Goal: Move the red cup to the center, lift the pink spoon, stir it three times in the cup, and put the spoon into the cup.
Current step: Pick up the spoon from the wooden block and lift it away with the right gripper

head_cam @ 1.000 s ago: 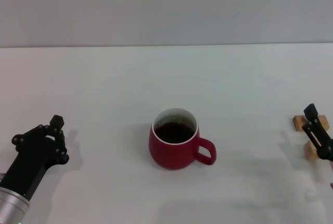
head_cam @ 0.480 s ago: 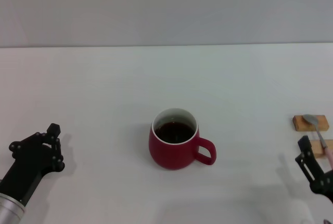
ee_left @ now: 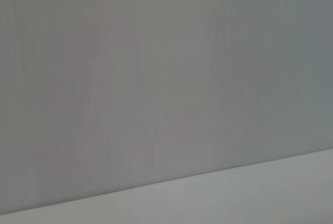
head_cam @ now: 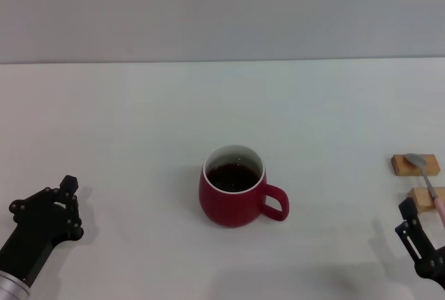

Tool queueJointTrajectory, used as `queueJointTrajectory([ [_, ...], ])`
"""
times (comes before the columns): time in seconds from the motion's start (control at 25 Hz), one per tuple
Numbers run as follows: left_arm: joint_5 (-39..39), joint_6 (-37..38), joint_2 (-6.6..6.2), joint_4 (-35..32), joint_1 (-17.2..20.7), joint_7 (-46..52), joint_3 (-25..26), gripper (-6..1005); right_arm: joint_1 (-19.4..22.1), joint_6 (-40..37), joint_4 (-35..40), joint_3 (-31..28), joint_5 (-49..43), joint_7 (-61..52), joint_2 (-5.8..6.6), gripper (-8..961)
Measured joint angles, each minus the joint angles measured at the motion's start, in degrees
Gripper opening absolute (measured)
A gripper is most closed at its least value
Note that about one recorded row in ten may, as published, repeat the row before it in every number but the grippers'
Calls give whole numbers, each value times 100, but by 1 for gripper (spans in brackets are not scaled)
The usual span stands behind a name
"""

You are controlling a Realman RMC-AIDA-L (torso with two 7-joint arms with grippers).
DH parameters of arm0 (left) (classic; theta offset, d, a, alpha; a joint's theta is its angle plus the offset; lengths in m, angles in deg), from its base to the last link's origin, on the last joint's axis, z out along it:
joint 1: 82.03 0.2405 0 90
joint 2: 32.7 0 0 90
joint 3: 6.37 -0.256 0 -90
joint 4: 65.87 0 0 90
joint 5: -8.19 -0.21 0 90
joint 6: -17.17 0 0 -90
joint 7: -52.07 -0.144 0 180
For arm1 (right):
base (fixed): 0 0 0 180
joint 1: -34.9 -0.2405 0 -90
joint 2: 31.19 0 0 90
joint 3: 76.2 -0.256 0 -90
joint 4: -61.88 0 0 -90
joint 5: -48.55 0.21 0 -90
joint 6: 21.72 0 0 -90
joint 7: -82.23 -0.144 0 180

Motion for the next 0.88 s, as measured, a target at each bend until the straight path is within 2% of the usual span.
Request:
queueJointTrajectory([
  [0.56, 3, 5, 12, -18, 13, 50, -24, -2, 153, 144, 32, 162, 28, -64, 4, 840],
  [0.88, 0, -132, 2, -23, -24, 51, -21, -2, 266, 201, -199, 161, 468, -76, 13, 840],
])
